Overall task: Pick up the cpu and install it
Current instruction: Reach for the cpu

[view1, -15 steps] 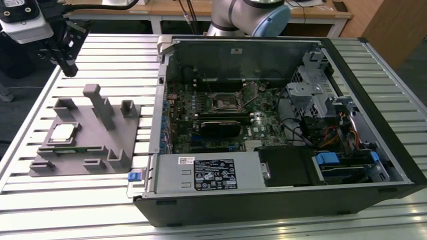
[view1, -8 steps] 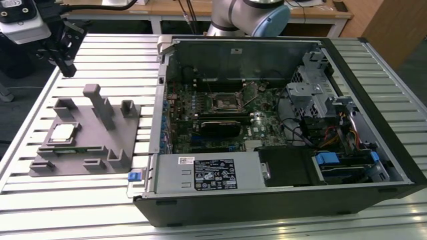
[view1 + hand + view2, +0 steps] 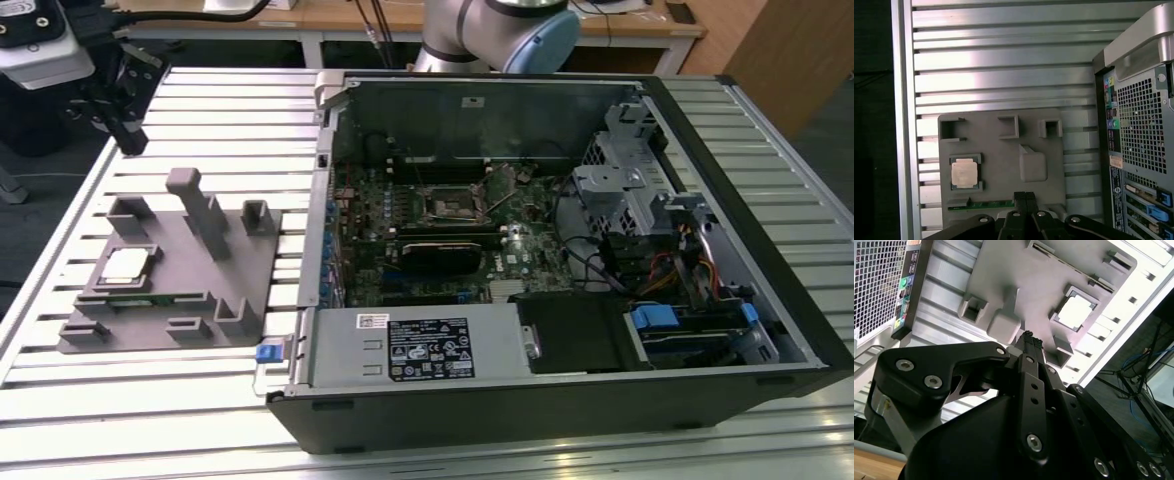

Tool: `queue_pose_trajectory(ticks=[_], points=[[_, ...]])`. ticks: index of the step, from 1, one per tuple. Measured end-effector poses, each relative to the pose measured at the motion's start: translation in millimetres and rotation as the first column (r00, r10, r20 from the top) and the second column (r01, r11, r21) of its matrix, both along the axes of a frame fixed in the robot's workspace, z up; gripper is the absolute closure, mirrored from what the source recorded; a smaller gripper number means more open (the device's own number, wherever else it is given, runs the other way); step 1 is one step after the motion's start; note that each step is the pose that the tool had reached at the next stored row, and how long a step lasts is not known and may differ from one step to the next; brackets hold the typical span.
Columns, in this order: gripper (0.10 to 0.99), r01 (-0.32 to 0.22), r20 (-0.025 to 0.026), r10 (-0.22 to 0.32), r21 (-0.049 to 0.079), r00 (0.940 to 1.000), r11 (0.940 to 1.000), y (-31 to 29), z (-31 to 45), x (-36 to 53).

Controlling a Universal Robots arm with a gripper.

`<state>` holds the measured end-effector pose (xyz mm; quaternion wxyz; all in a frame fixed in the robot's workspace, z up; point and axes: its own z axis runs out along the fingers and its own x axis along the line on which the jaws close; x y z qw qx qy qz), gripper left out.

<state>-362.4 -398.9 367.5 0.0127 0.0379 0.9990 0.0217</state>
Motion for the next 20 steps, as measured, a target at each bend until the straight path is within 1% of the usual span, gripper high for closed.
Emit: queue_pose_trajectory(ticks=[5,7,12,16,18,20], points=[[0.969,0.000,-0.0006,0.000,0.000,1.0000,1.0000,0.0,-0.8,-4.3],[0.969,0.000,-0.0010,0.000,0.000,1.0000,1.0000,0.0,-1.2,-8.2],[0.969,0.000,-0.0026,0.000,0.000,1.0000,1.0000,0.0,-2.3,-21.1],[0.969,0.000,-0.0066,0.000,0.000,1.0000,1.0000,-0.5,-4.7,-30.5],[0.969,0.000,-0.0105,0.000,-0.002,0.9999,1.0000,-0.7,-6.9,-34.4],[0.969,0.000,-0.0150,0.000,-0.002,0.9999,1.0000,-0.7,-8.8,-40.1]])
